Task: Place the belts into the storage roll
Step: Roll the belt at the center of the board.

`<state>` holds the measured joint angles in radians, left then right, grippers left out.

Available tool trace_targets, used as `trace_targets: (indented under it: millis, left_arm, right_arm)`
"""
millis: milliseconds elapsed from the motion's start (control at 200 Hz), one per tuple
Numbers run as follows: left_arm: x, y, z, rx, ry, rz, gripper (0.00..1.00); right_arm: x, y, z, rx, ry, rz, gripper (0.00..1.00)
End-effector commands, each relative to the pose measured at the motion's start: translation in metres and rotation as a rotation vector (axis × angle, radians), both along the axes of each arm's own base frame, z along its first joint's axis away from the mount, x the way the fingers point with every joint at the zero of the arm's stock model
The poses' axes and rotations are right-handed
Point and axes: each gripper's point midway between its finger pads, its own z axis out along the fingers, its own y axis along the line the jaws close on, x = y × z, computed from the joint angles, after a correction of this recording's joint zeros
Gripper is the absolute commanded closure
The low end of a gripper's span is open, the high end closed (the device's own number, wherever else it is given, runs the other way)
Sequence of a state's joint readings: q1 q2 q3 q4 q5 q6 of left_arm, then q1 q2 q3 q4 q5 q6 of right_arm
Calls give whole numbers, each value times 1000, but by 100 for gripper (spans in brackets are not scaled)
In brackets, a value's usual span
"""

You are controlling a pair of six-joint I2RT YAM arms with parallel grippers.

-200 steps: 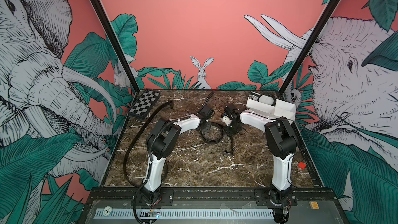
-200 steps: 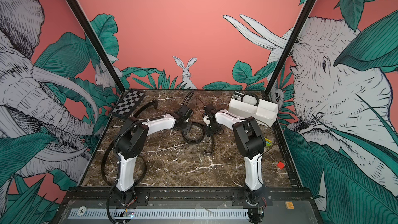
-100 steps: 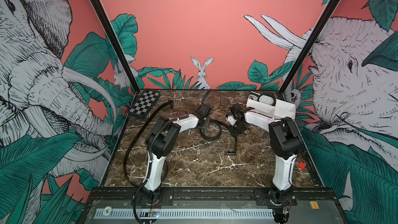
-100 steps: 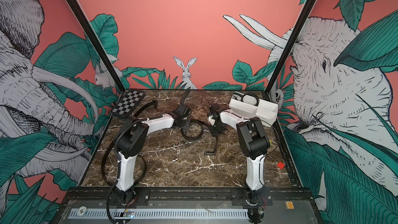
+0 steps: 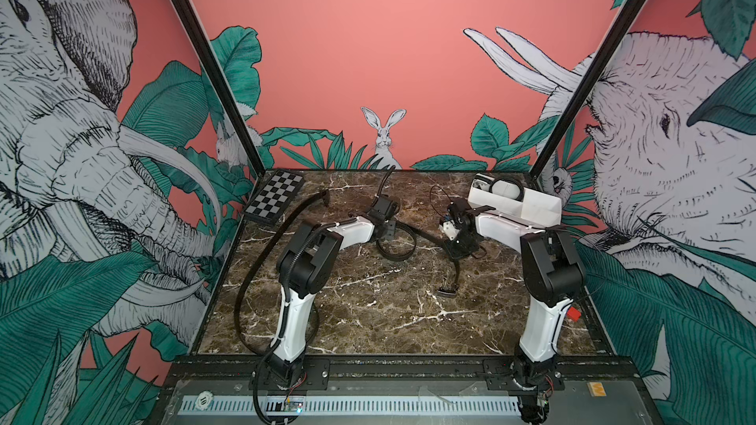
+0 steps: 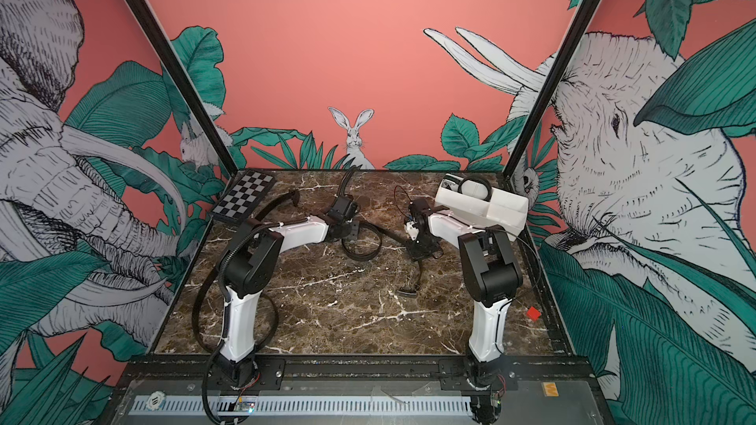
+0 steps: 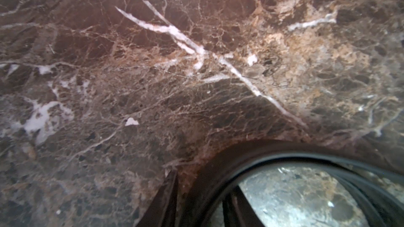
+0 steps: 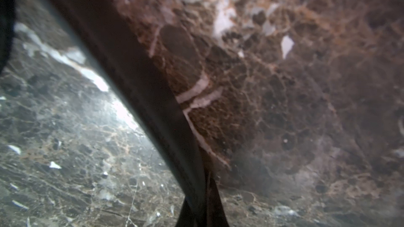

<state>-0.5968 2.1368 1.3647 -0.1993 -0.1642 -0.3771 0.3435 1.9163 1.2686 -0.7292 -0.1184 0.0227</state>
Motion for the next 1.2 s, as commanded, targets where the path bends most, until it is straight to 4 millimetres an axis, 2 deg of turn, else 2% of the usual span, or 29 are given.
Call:
trace_targets:
  millis: [0, 60, 170, 345, 405, 480, 555, 590, 665, 780, 940, 955, 1005, 1195]
  left_arm:
    - [-214, 133, -157, 424, 854, 74, 67]
    - [-214, 131, -157, 408, 856, 78, 71]
    - [-210, 122, -156, 362, 847, 82, 80]
    - [-201, 107, -147, 336, 817, 63, 83]
    - [-200, 103, -146, 335, 815, 52, 83]
    - [-199, 99, -144, 333, 813, 38, 83]
    - [-201, 98, -144, 333, 817, 35, 83]
    - [-201, 98, -144, 333, 817, 33, 83]
    - [-204, 97, -145, 323, 821, 29, 83]
    - [-207, 95, -147, 315, 825, 19, 84]
    - [-207, 92, -148, 306, 828, 6, 84]
    - [-207, 92, -148, 306, 826, 5, 84]
    - [-207, 91, -148, 303, 827, 1, 84]
    - [-208, 87, -148, 296, 831, -9, 84]
  right_arm:
    - [-37, -32, -16, -96, 146, -44, 100]
    - [-39, -24, -15, -46, 154, -55, 100]
    - [-52, 8, -11, 71, 168, -69, 100]
    - [-71, 83, -12, 245, 180, -92, 100]
    - [-73, 120, -9, 314, 171, -70, 100]
    - [-72, 169, 6, 425, 143, -16, 88]
    - [-63, 192, 27, 490, 95, 5, 74]
    - [-57, 195, 37, 514, 65, 3, 70]
    - [-43, 186, 56, 525, 2, -15, 60]
    - [-24, 156, 69, 495, -23, -41, 54]
    - [-3, 117, 62, 409, -35, -98, 45]
    - [6, 118, 68, 411, -61, -97, 44]
    - [15, 115, 68, 392, -85, -98, 39]
    - [42, 124, 38, 341, -82, -117, 35]
